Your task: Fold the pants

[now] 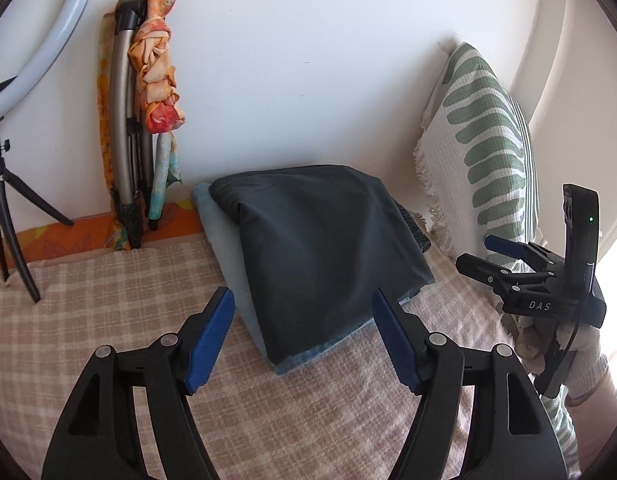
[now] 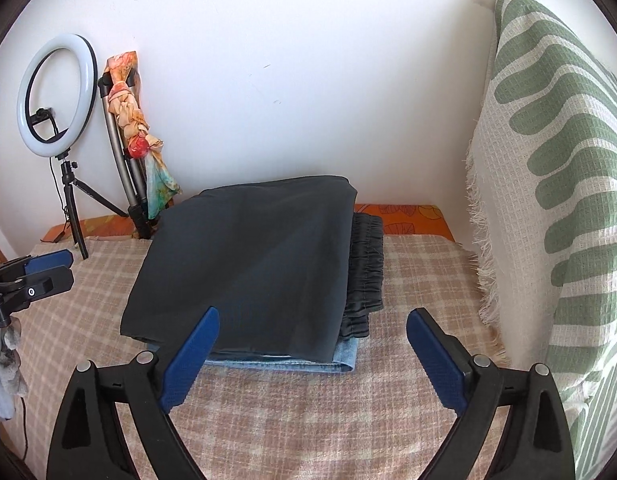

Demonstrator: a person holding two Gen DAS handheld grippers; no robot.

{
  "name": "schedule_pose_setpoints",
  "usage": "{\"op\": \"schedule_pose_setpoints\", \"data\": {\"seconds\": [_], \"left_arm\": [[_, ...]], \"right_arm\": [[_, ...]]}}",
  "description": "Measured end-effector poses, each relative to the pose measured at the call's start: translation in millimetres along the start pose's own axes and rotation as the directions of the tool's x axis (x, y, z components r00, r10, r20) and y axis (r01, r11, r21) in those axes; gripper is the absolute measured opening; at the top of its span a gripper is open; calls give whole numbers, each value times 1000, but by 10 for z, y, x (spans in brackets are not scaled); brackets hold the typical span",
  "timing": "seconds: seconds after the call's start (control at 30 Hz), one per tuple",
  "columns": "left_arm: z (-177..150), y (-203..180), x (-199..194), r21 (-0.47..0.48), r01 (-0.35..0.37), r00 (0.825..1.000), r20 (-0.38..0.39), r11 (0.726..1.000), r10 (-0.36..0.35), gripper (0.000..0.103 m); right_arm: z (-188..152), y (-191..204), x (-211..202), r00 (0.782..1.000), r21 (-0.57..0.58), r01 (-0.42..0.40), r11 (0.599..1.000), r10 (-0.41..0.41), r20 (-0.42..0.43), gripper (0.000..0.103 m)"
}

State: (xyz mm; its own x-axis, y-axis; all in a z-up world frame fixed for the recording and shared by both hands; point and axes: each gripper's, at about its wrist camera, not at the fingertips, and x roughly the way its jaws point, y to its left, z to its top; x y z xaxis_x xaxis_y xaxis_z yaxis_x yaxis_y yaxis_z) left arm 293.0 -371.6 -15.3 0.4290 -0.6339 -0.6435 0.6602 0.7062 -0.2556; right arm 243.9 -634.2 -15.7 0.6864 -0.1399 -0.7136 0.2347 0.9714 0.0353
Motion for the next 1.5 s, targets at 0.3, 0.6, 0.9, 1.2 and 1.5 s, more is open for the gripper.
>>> {"op": "schedule_pose_setpoints", "data": {"seconds": [0.3,0.6,0.9,1.2,1.5], "left_arm": [[-371,-227,-342,64,-24,1000,18,998,23,83],[-819,-281,-642,53,-94,995,25,994,93,83],[-1227,-311,-899,30,-173,985,24,984,173,83],[-1571,-246,-1110,-45,-211,977,21,976,212,83],[-1692,-351,-1205,-15,-245,969,41,969,245,84]], "right_arm": [[-413,321,-463,993,-21,91,996,-89,72,103],[-837,660,-813,991,1,90,996,-89,95,103],[-1181,872,-1081,987,46,104,994,-108,117,103],[-1456,998,-1206,988,107,104,989,-115,104,103],[-1521,1164,-1267,981,57,138,989,-145,132,103]]}}
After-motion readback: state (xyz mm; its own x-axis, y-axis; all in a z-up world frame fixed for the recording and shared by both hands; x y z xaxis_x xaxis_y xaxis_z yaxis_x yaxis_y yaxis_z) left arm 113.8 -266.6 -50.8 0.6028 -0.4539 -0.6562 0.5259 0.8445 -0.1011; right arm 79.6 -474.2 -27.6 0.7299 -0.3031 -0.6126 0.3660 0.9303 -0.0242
